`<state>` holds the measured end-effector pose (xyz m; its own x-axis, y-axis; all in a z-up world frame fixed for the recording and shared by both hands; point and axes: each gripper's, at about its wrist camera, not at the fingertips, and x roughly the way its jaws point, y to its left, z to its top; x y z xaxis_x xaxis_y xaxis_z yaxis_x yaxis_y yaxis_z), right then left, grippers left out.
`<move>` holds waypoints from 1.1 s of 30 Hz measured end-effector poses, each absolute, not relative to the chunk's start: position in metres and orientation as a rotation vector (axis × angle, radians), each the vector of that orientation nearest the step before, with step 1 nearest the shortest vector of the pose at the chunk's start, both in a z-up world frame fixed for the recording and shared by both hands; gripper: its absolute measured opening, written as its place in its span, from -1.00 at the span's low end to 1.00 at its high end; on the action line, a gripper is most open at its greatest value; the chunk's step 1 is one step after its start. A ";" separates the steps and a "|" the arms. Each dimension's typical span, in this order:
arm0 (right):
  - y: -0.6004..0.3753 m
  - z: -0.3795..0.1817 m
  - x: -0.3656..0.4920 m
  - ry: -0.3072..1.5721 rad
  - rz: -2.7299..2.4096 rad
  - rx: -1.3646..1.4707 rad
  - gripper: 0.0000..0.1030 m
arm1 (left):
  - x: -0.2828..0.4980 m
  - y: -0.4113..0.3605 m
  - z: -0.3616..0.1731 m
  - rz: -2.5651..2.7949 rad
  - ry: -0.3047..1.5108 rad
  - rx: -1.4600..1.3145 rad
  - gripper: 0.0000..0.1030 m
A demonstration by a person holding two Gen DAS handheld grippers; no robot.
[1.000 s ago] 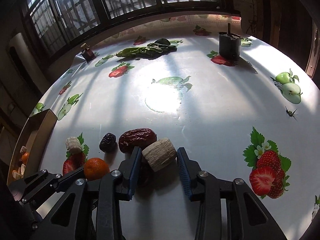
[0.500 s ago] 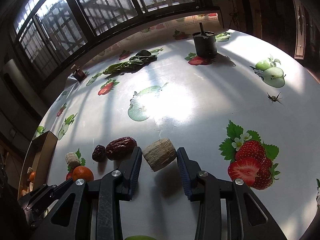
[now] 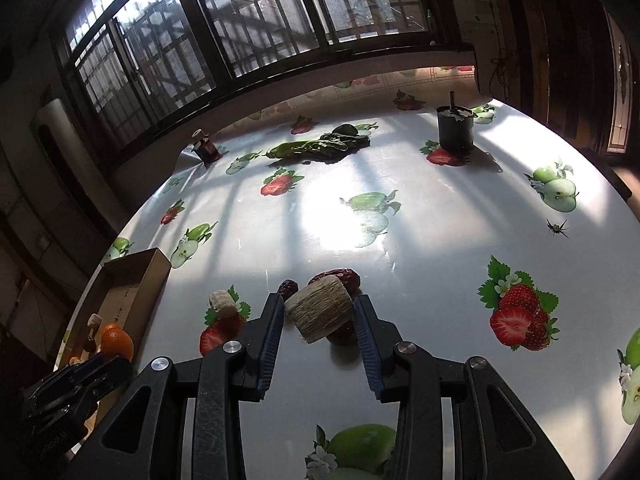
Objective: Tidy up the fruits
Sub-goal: 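Grasp the mandarin with the left tool while the right tool grasps a bread piece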
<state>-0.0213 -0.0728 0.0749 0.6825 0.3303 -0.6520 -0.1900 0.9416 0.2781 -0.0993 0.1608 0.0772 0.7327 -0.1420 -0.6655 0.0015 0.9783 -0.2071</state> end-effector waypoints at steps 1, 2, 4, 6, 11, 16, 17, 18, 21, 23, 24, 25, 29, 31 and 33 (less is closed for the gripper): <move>-0.056 0.080 -0.024 0.762 0.332 0.172 -0.24 | -0.105 0.174 0.078 -0.038 0.741 -0.198 -0.43; -0.040 0.083 -0.026 0.761 0.370 0.151 -0.23 | -0.110 0.187 0.079 0.005 0.738 -0.195 -0.43; 0.000 0.085 -0.028 0.768 0.453 0.108 -0.23 | -0.119 0.216 0.077 0.100 0.736 -0.195 -0.43; 0.040 0.084 -0.030 0.789 0.530 0.069 -0.23 | -0.125 0.244 0.071 0.190 0.743 -0.210 -0.43; 0.124 0.072 -0.041 0.826 0.652 -0.035 -0.23 | -0.134 0.300 0.050 0.306 0.804 -0.305 -0.43; 0.169 0.054 -0.061 0.855 0.714 -0.143 -0.22 | -0.140 0.317 0.044 0.340 0.817 -0.315 -0.42; 0.174 0.050 -0.065 0.860 0.721 -0.164 -0.22 | -0.140 0.318 0.043 0.348 0.819 -0.311 -0.42; 0.178 0.047 -0.069 0.864 0.726 -0.180 -0.22 | -0.141 0.321 0.042 0.355 0.823 -0.310 -0.42; 0.187 0.041 -0.080 0.871 0.751 -0.214 -0.22 | -0.143 0.324 0.041 0.362 0.817 -0.312 -0.42; 0.190 0.040 -0.089 0.849 0.758 -0.243 -0.22 | -0.144 0.326 0.042 0.361 0.815 -0.319 -0.42; 0.193 0.041 -0.095 0.837 0.763 -0.260 -0.22 | -0.144 0.325 0.042 0.362 0.816 -0.322 -0.40; 0.196 0.042 -0.099 0.827 0.772 -0.275 -0.22 | -0.144 0.325 0.042 0.360 0.818 -0.327 -0.40; 0.203 0.042 -0.112 0.792 0.812 -0.325 -0.22 | -0.149 0.326 0.047 0.366 0.812 -0.358 -0.32; 0.205 0.042 -0.117 0.778 0.822 -0.345 -0.22 | -0.155 0.327 0.055 0.385 0.783 -0.363 -0.14; 0.204 0.042 -0.120 0.772 0.830 -0.354 -0.22 | -0.160 0.327 0.064 0.405 0.750 -0.372 0.15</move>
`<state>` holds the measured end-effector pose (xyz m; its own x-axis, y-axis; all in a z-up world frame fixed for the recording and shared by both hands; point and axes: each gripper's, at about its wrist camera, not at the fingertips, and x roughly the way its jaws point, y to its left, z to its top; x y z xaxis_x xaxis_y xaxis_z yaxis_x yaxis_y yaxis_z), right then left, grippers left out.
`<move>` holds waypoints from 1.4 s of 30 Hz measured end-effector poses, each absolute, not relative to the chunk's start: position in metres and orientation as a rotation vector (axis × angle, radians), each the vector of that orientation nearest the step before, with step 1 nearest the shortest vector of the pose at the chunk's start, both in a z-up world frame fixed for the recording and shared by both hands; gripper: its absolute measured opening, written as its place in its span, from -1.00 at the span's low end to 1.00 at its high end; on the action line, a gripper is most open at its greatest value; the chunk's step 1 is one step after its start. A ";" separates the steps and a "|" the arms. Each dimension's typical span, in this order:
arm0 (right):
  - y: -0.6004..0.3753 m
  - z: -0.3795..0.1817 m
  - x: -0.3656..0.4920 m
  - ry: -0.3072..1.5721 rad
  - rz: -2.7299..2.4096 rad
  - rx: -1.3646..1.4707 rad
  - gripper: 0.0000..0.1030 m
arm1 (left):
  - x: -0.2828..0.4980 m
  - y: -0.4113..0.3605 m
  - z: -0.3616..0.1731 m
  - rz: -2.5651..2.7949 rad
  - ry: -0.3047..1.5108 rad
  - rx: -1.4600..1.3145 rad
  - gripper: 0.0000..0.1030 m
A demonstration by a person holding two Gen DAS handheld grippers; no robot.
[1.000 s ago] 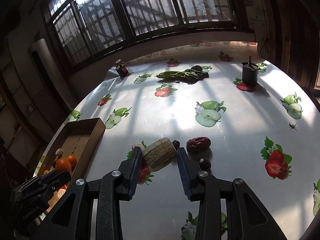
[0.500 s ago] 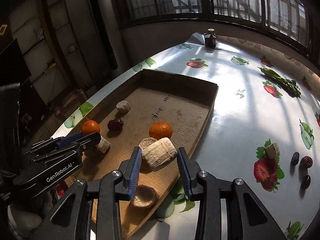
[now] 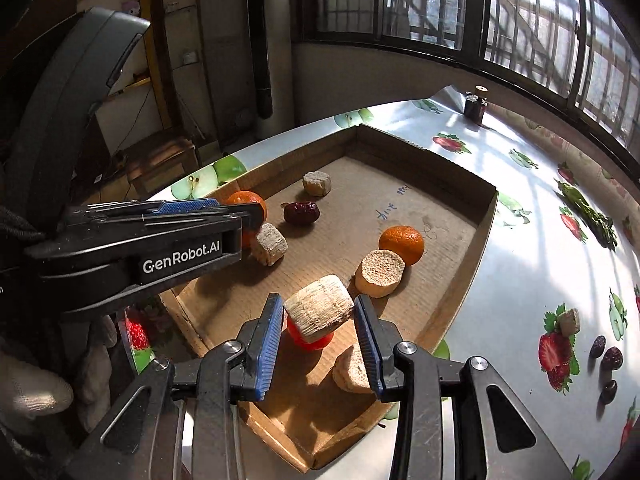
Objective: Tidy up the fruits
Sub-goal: 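Grasp the mandarin with the left tool while the right tool grasps a bread piece, then release the mandarin and bread piece into the tray with both tools, then reach the left tool to the bread cube while the right tool reaches the large date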
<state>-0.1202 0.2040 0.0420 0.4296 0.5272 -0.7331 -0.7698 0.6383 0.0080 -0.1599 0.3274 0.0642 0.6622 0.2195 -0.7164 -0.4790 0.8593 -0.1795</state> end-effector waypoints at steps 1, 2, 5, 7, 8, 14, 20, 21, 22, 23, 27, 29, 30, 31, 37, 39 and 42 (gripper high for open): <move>0.203 0.042 -0.121 0.771 0.830 -0.355 -0.22 | -0.162 0.327 0.068 0.412 0.736 -0.379 0.22; 0.201 0.043 -0.121 0.770 0.829 -0.350 -0.20 | -0.163 0.327 0.071 0.418 0.727 -0.387 0.31; 0.189 0.049 -0.119 0.763 0.818 -0.317 -0.02 | -0.165 0.322 0.077 0.421 0.717 -0.404 0.35; 0.177 0.056 -0.117 0.750 0.801 -0.282 0.13 | -0.164 0.315 0.079 0.409 0.725 -0.403 0.35; 0.169 0.060 -0.116 0.743 0.790 -0.264 0.16 | -0.162 0.309 0.081 0.406 0.726 -0.395 0.36; 0.099 0.088 -0.103 0.709 0.678 -0.150 0.23 | -0.153 0.255 0.091 0.303 0.724 -0.310 0.58; -0.007 0.104 -0.077 0.687 0.439 -0.058 0.29 | -0.136 0.201 0.086 0.142 0.772 -0.229 0.58; -0.029 0.106 -0.071 0.694 0.393 -0.034 0.30 | -0.134 0.194 0.084 0.123 0.780 -0.216 0.58; -0.047 0.106 -0.066 0.700 0.353 -0.013 0.30 | -0.131 0.188 0.083 0.106 0.788 -0.208 0.58; -0.067 0.106 -0.060 0.709 0.309 0.012 0.30 | -0.127 0.182 0.082 0.087 0.796 -0.203 0.58; -0.128 0.099 -0.038 0.765 0.186 0.111 0.30 | -0.110 0.163 0.082 0.028 0.812 -0.205 0.58; -0.144 0.093 -0.024 0.802 0.160 0.149 0.30 | -0.096 0.152 0.083 -0.008 0.825 -0.227 0.58; -0.148 0.089 -0.018 0.821 0.155 0.162 0.30 | -0.089 0.146 0.083 -0.024 0.830 -0.237 0.58; -0.148 0.085 -0.011 0.839 0.157 0.173 0.30 | -0.081 0.139 0.084 -0.043 0.834 -0.249 0.58; -0.124 0.052 0.028 0.937 0.233 0.248 0.29 | -0.020 0.109 0.066 -0.092 0.885 -0.290 0.57; -0.115 0.042 0.040 0.954 0.245 0.260 0.29 | 0.001 0.108 0.052 -0.103 0.930 -0.335 0.38; -0.105 0.030 0.053 0.965 0.259 0.275 0.29 | 0.024 0.108 0.030 -0.120 0.995 -0.376 -0.13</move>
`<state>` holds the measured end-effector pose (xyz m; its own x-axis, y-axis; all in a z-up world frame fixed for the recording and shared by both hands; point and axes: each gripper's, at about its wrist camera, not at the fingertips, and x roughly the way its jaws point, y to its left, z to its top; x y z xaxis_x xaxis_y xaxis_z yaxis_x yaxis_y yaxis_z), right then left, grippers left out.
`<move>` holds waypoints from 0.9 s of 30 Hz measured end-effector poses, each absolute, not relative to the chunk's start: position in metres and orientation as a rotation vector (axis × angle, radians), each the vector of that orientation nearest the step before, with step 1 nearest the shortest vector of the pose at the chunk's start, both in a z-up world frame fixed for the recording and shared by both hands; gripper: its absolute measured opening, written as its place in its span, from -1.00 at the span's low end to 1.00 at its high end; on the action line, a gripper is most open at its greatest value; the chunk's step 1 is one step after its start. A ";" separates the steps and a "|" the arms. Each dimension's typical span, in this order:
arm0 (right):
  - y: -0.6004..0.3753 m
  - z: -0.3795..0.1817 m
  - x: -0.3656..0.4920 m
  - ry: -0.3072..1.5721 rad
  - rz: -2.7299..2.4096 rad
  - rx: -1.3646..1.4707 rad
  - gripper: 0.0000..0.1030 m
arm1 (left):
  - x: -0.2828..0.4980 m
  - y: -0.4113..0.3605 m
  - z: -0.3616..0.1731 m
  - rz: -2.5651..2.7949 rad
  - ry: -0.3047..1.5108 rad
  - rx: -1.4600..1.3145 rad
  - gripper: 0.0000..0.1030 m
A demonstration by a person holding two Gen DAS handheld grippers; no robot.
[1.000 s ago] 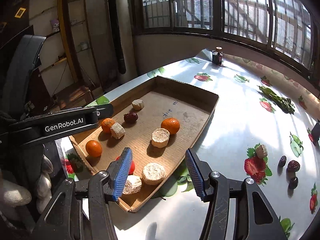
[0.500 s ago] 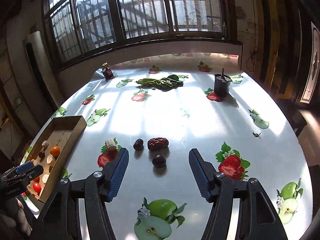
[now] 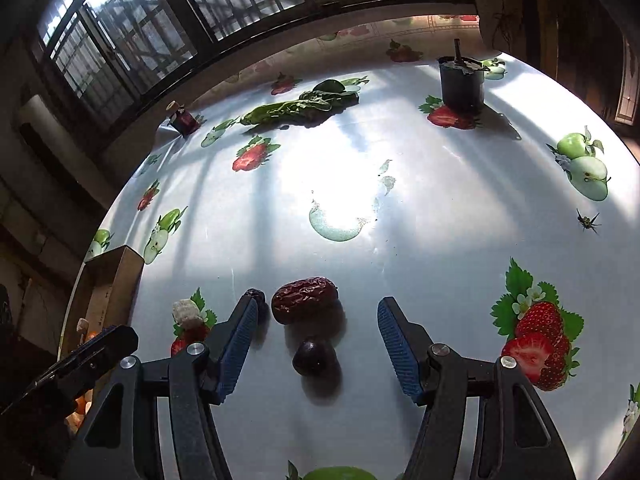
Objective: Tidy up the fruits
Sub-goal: 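Reach the left tool to the bread cube while the right tool reaches the large date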
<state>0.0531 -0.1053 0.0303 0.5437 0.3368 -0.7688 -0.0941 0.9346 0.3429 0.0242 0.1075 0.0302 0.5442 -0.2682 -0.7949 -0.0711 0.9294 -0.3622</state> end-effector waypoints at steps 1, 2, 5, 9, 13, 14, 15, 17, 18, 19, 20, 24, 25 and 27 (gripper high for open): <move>-0.104 0.026 0.056 0.967 0.267 0.281 0.29 | 0.029 0.108 0.023 -0.123 1.011 -0.386 -0.15; -0.102 0.024 0.057 0.966 0.274 0.284 0.29 | 0.032 0.108 0.018 -0.126 1.019 -0.393 -0.15; -0.097 0.018 0.060 0.943 0.288 0.263 0.29 | 0.034 0.109 0.011 -0.133 0.995 -0.386 -0.16; -0.090 0.012 0.063 0.935 0.294 0.214 0.29 | 0.035 0.105 0.011 -0.145 0.961 -0.330 -0.16; -0.087 0.009 0.064 0.938 0.302 0.219 0.25 | 0.032 0.096 0.011 -0.142 0.938 -0.249 -0.16; -0.087 0.008 0.064 0.941 0.306 0.218 0.11 | 0.032 0.094 0.011 -0.142 0.933 -0.235 -0.16; -0.086 0.008 0.064 0.941 0.307 0.218 0.03 | 0.032 0.093 0.011 -0.140 0.929 -0.226 -0.16; -0.086 0.008 0.063 0.939 0.303 0.218 -0.06 | 0.032 0.091 0.011 -0.142 0.923 -0.210 -0.16; -0.086 0.008 0.063 0.938 0.302 0.221 -0.06 | 0.031 0.090 0.011 -0.142 0.921 -0.201 -0.16; -0.086 0.008 0.062 0.937 0.303 0.225 -0.06 | 0.031 0.089 0.011 -0.140 0.919 -0.194 -0.16; -0.087 0.008 0.062 0.936 0.305 0.228 -0.06 | 0.031 0.089 0.011 -0.139 0.917 -0.189 -0.16; -0.088 0.009 0.060 0.923 0.294 0.230 -0.06 | 0.030 0.090 0.010 -0.155 0.916 -0.206 -0.42; -0.088 0.010 0.059 0.918 0.292 0.232 -0.06 | 0.030 0.091 0.010 -0.155 0.915 -0.207 -0.42; -0.091 0.012 0.056 0.904 0.286 0.234 -0.06 | 0.029 0.090 0.010 -0.152 0.910 -0.205 -0.42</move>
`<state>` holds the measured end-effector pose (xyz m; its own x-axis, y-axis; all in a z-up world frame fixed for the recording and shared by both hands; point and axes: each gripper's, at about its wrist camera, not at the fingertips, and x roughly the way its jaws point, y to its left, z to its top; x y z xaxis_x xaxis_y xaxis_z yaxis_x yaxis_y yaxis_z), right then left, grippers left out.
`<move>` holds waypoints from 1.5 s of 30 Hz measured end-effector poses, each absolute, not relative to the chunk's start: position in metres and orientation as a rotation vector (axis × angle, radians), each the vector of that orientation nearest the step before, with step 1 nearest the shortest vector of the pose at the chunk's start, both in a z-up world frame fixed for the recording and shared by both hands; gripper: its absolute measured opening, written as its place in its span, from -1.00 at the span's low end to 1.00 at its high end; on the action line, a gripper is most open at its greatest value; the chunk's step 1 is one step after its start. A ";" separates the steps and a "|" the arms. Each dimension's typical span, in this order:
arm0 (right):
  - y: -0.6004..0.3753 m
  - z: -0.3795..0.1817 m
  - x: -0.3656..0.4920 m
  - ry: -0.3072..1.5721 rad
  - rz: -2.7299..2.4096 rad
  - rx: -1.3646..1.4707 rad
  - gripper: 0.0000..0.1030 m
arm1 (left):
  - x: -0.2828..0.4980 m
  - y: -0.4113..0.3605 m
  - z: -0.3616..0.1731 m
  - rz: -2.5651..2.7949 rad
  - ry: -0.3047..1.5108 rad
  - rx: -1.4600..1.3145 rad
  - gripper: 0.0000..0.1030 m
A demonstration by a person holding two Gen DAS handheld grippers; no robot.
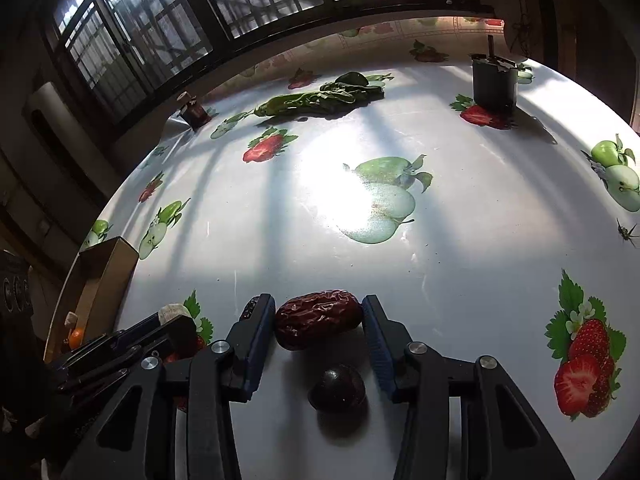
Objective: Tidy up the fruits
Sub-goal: 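Reach the left tool to the bread cube while the right tool reaches the large date, then grasp the bread cube with the left tool while the right tool grasps the large date, then carry the bread cube and date into the tray and open both tools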
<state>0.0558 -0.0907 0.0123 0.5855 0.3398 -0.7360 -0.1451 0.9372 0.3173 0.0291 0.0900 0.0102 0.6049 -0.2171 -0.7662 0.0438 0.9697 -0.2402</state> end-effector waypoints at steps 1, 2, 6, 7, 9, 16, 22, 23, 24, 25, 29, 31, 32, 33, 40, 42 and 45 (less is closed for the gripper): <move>-0.092 0.013 0.055 0.896 0.283 0.233 -0.06 | 0.029 0.090 0.010 -0.150 0.908 -0.206 -0.42; -0.093 0.015 0.054 0.889 0.280 0.232 -0.06 | 0.029 0.090 0.010 -0.148 0.907 -0.206 -0.42; -0.097 0.016 0.050 0.874 0.261 0.242 -0.06 | 0.028 0.089 0.011 -0.144 0.902 -0.204 -0.42; -0.098 0.015 0.050 0.875 0.256 0.249 -0.06 | 0.027 0.089 0.011 -0.143 0.902 -0.206 -0.42; -0.099 0.015 0.050 0.876 0.246 0.261 -0.06 | 0.024 0.090 0.011 -0.145 0.902 -0.216 -0.42; -0.098 0.031 0.024 0.856 0.235 0.272 -0.06 | 0.007 0.093 0.026 -0.136 0.860 -0.221 -0.42; -0.088 0.049 -0.005 0.833 0.256 0.227 -0.06 | -0.036 0.106 0.055 -0.100 0.780 -0.186 -0.42; -0.085 0.052 -0.009 0.830 0.262 0.219 -0.06 | -0.042 0.110 0.058 -0.090 0.773 -0.182 -0.42; -0.081 0.054 -0.013 0.828 0.270 0.212 -0.06 | -0.047 0.113 0.061 -0.081 0.769 -0.181 -0.42; -0.076 0.056 -0.016 0.824 0.277 0.201 -0.06 | -0.052 0.117 0.063 -0.071 0.765 -0.178 -0.42; -0.052 0.062 -0.030 0.805 0.309 0.153 -0.06 | -0.070 0.134 0.068 -0.041 0.753 -0.187 -0.42; -0.041 0.064 -0.035 0.800 0.328 0.138 -0.06 | -0.078 0.143 0.070 -0.022 0.747 -0.194 -0.42; -0.035 0.064 -0.038 0.800 0.340 0.134 -0.06 | -0.081 0.148 0.071 -0.013 0.742 -0.196 -0.42; -0.031 0.064 -0.039 0.801 0.350 0.130 -0.06 | -0.085 0.152 0.073 -0.005 0.734 -0.199 -0.42; 0.005 0.070 -0.051 0.796 0.415 0.083 -0.06 | -0.104 0.200 0.080 0.068 0.703 -0.252 -0.41; 0.016 0.073 -0.054 0.790 0.438 0.068 -0.06 | -0.107 0.222 0.081 0.111 0.694 -0.274 -0.41; 0.037 0.074 -0.058 0.783 0.487 0.045 -0.05 | -0.109 0.255 0.080 0.191 0.692 -0.283 -0.41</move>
<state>-0.0577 0.0365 0.0744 0.6042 0.4369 -0.6663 -0.4037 0.8888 0.2167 -0.1092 0.2552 0.0801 0.7551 0.0793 -0.6507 -0.2656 0.9445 -0.1932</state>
